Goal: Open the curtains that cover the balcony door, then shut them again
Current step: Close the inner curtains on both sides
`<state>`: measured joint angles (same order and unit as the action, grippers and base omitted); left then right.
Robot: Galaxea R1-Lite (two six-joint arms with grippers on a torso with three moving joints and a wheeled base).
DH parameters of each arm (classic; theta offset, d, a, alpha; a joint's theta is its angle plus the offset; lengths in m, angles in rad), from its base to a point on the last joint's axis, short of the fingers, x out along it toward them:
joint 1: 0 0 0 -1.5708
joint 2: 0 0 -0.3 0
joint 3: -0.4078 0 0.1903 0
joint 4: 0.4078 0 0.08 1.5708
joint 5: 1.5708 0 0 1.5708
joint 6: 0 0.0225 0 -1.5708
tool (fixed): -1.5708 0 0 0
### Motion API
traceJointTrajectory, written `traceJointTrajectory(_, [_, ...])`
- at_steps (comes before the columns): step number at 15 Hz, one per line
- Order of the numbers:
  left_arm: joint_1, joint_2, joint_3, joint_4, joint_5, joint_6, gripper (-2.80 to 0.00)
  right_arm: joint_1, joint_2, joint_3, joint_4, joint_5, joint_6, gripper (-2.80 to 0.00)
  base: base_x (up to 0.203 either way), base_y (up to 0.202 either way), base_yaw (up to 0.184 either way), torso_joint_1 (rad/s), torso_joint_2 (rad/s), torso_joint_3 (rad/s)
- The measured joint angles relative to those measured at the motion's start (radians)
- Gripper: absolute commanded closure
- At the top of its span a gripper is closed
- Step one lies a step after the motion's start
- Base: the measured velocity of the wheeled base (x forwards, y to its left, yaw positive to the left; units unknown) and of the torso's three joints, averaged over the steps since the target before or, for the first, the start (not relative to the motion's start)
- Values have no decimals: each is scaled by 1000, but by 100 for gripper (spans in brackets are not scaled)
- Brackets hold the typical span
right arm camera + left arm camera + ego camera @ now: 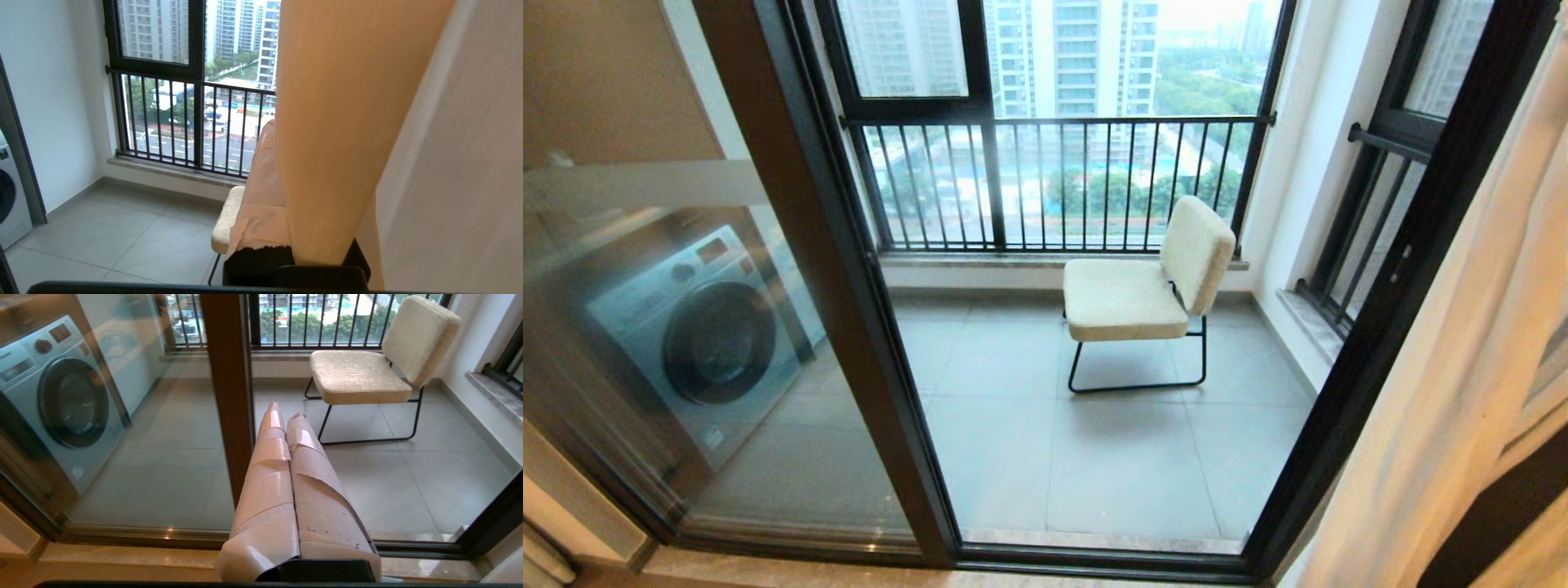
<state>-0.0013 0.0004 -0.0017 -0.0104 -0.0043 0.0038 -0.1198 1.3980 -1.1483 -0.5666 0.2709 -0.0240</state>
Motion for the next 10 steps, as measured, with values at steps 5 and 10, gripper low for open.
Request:
traceJointTrajectory(5, [0,0,0,0,0,0,0,0,1,0,0,0,0,0,0,192,-1,2,2,0])
traceJointTrajectory(10, [-1,0,0,0,0,-1,0,1,1,-1,-1,0,0,0,0,182,1,1,2,3])
